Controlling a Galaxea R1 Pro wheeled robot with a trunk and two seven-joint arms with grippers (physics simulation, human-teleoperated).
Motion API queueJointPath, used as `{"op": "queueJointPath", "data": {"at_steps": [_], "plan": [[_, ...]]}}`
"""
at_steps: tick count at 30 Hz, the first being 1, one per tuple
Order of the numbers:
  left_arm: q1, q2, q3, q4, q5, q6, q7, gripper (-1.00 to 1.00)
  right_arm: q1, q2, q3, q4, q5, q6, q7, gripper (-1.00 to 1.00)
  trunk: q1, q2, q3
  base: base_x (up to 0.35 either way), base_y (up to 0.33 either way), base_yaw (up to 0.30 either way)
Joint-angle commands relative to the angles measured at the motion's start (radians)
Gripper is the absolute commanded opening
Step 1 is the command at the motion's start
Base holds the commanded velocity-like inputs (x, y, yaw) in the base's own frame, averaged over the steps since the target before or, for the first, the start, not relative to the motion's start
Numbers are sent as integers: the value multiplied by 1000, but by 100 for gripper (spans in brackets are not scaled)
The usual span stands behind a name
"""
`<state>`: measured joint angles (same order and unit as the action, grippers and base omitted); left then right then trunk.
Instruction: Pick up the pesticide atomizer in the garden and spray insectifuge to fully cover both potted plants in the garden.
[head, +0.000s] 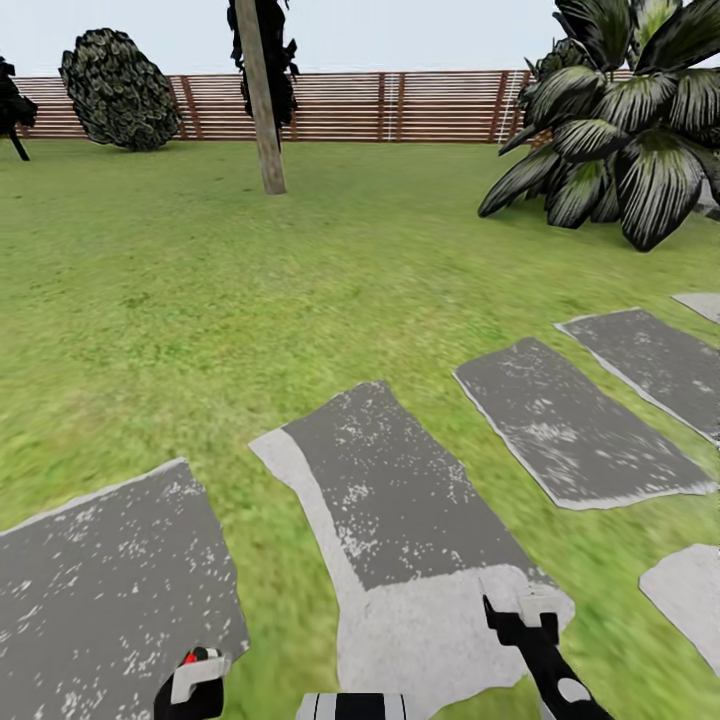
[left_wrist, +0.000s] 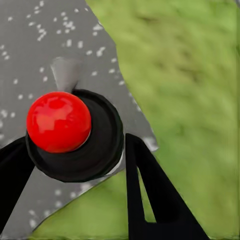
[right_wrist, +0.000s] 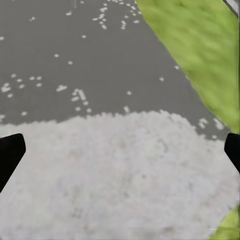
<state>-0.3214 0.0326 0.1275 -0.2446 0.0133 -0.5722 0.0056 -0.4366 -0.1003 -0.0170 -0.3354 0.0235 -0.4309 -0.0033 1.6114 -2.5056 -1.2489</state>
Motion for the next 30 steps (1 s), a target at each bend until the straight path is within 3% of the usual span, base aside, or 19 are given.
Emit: {"op": "queueJointPath", "data": {"at_steps": [1, 7, 11, 14, 23, 27, 30], "plan": [[10, 0, 1, -1, 0, -6, 1, -100, 5, -2, -2, 28, 3, -24, -1, 100, -1, 0, 5, 0, 0, -70], [46, -1, 7, -5, -2, -12, -2, -100, 18, -28, -5, 218, -1, -200, -3, 100, -3, 1, 38, 0, 0, -71], [49, -2, 7, -5, -3, -12, -2, -100, 34, -66, -5, 293, -3, -232, -31, 100, -5, 2, 60, 0, 0, -71], [50, -2, 7, -4, -3, -12, -3, -100, 55, -75, -4, 305, -3, -235, -42, 100, -6, 3, 76, 0, 0, -72], [50, -2, 6, -4, -4, -12, 4, -100, 62, -68, -4, 308, -8, -235, -45, 100, -11, 5, 117, 0, 0, -30], [50, -2, 7, -4, -4, -12, 5, -100, 62, -31, -6, 308, -7, -235, -46, 100, -19, 20, 131, 0, 0, -1], [50, -2, 6, -5, -4, -12, 5, -100, 62, -18, -6, 308, -6, -235, -46, 100, -31, 41, 140, 0, 0, -36]]}}
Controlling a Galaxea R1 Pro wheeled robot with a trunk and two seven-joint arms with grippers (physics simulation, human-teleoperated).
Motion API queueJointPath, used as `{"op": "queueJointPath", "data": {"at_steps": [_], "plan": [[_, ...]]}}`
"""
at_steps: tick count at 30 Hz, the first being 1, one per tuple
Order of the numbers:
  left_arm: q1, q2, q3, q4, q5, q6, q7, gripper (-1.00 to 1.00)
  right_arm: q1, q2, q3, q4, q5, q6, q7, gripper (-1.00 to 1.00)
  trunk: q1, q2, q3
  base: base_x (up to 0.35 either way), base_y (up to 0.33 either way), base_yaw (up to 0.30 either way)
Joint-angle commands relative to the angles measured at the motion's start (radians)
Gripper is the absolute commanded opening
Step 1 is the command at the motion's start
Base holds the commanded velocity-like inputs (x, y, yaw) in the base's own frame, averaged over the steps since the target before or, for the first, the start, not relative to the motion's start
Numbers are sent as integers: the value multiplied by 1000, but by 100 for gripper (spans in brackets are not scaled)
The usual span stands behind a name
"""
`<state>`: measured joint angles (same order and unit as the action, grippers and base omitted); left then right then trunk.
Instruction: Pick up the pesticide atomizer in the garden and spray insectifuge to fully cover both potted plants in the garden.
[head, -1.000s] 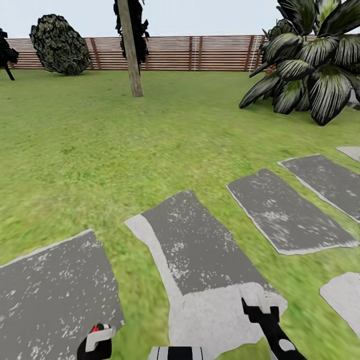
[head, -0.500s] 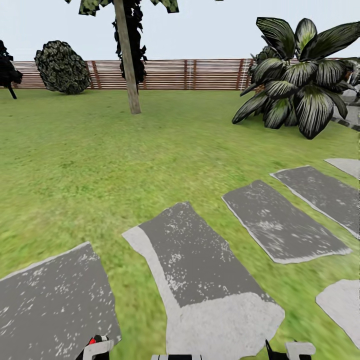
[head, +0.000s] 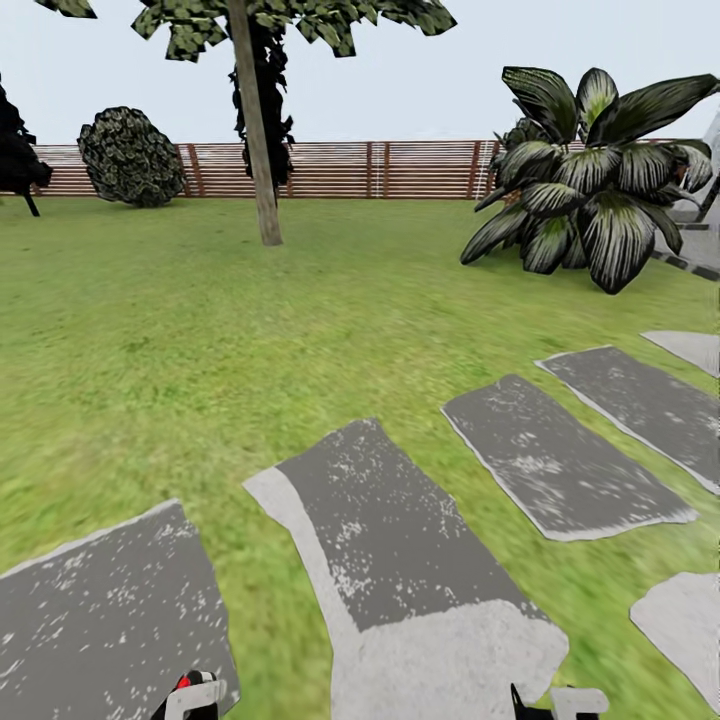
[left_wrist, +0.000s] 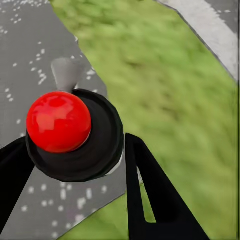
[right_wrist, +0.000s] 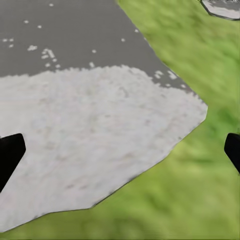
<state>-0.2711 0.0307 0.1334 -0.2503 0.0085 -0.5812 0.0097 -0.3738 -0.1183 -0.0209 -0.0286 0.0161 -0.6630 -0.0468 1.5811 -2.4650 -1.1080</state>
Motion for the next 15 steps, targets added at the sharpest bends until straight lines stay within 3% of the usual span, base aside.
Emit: {"op": "queueJointPath", "data": {"at_steps": [1, 15], "plan": [[0, 0, 1, 1, 1, -3, 1, -100, -1, 2, -2, 1, 2, -3, -2, 100, -4, 7, 2, 0, 0, -149], [0, 0, 1, 0, 1, -3, 1, -100, -1, 5, -2, 1, 3, -3, -2, 100, -58, 105, 46, 0, 0, -259]]}}
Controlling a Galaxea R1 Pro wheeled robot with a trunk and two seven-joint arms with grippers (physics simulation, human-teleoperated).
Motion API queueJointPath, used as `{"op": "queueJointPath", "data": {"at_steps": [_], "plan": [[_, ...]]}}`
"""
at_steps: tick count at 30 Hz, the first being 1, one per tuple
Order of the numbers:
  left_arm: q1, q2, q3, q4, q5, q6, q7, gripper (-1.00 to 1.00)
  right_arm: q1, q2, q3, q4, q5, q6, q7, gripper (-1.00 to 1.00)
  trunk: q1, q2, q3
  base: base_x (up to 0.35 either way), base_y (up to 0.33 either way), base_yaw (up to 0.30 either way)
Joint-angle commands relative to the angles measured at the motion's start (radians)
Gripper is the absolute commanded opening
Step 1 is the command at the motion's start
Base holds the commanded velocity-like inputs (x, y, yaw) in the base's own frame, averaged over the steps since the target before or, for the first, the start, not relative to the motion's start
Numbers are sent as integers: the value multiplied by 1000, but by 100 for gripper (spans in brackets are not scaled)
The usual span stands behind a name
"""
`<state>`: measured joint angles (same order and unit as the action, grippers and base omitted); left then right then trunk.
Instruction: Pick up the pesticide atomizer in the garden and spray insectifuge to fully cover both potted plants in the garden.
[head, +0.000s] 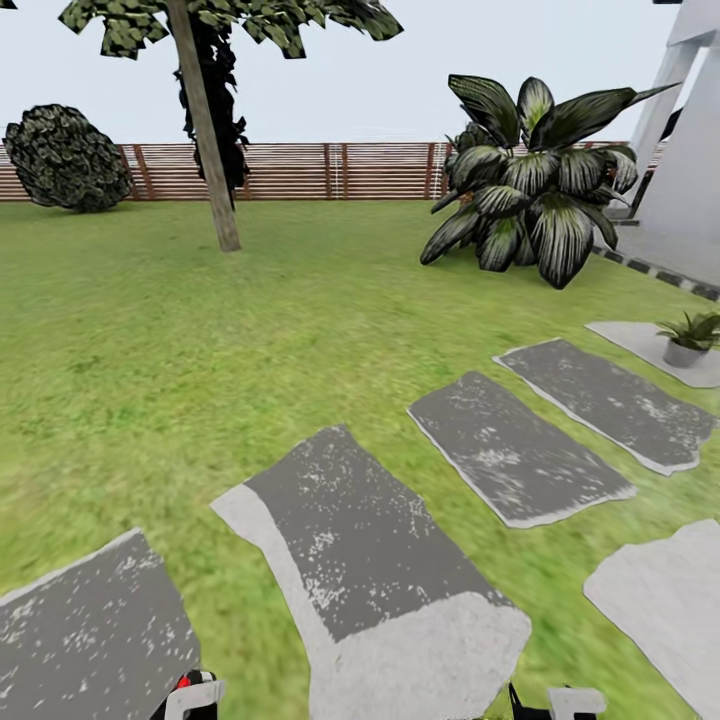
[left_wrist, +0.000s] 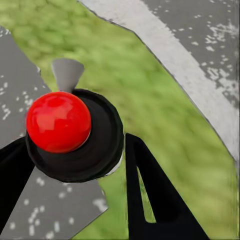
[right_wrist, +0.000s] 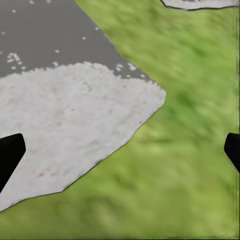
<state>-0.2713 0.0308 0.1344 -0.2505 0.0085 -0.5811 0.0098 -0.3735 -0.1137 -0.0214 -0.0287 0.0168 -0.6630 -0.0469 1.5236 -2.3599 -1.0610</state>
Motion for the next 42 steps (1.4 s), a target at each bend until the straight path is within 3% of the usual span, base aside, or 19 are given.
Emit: {"op": "queueJointPath", "data": {"at_steps": [1, 15, 42], "plan": [[0, 0, 0, 0, 1, -3, 1, -100, -1, 0, -2, 1, 2, -3, -2, 100, -4, 7, 2, 0, 0, -275], [0, 1, 1, 1, 1, -2, 1, -100, -1, 0, -1, 1, 2, -3, -2, 100, -58, 105, 50, 0, 0, -278], [0, 1, 7, 4, 2, 1, 3, -100, -1, 0, -1, 1, 2, -3, -2, 100, -58, 105, 53, 17, -7, -296]]}}
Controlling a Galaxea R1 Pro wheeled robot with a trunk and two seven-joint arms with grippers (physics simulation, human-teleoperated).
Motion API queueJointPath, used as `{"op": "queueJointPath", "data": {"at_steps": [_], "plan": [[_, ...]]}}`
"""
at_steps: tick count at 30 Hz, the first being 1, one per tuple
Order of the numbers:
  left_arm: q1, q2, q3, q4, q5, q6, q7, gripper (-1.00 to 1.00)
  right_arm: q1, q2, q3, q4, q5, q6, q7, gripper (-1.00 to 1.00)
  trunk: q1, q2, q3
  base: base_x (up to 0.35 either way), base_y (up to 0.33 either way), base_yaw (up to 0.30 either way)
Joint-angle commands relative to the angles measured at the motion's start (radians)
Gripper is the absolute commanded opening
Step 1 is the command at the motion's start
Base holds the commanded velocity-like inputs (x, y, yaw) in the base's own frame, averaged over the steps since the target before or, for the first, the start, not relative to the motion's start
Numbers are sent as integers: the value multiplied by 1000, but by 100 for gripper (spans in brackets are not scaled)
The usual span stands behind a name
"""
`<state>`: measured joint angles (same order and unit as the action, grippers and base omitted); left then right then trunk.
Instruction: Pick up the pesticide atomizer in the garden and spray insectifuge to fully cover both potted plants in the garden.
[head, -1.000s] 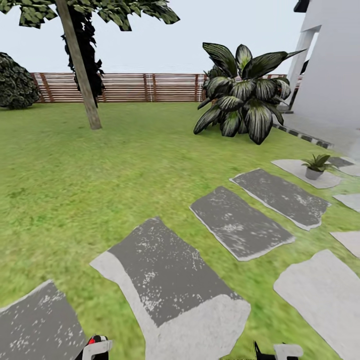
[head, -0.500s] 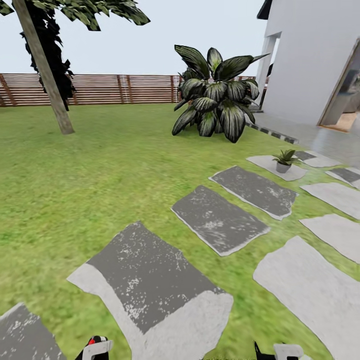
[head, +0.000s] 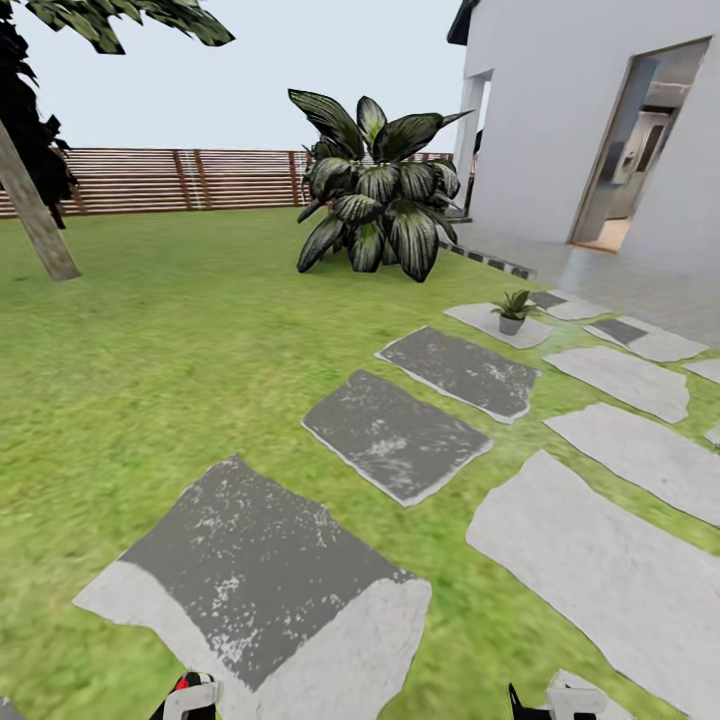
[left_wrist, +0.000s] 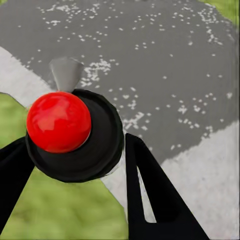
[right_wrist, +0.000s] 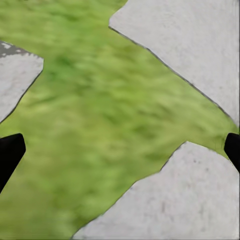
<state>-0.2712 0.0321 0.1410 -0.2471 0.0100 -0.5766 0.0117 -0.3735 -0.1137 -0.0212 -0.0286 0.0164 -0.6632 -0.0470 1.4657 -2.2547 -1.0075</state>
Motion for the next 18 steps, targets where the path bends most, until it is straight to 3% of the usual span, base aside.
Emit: {"op": "queueJointPath", "data": {"at_steps": [1, 12, 18], "plan": [[0, 0, 0, 0, 1, -3, 2, -100, -1, 0, -1, 1, 2, -3, -2, 100, 0, 0, -1, 217, -110, -300], [0, 0, 1, 0, 1, -3, 2, -100, -1, 0, -1, 1, 2, -3, -2, 100, 0, 0, -1, 278, -129, -300], [0, 0, 0, 0, 1, -3, 2, -100, -1, 0, 0, 1, 2, -3, -2, 100, 0, 0, -1, 328, -29, -300]]}}
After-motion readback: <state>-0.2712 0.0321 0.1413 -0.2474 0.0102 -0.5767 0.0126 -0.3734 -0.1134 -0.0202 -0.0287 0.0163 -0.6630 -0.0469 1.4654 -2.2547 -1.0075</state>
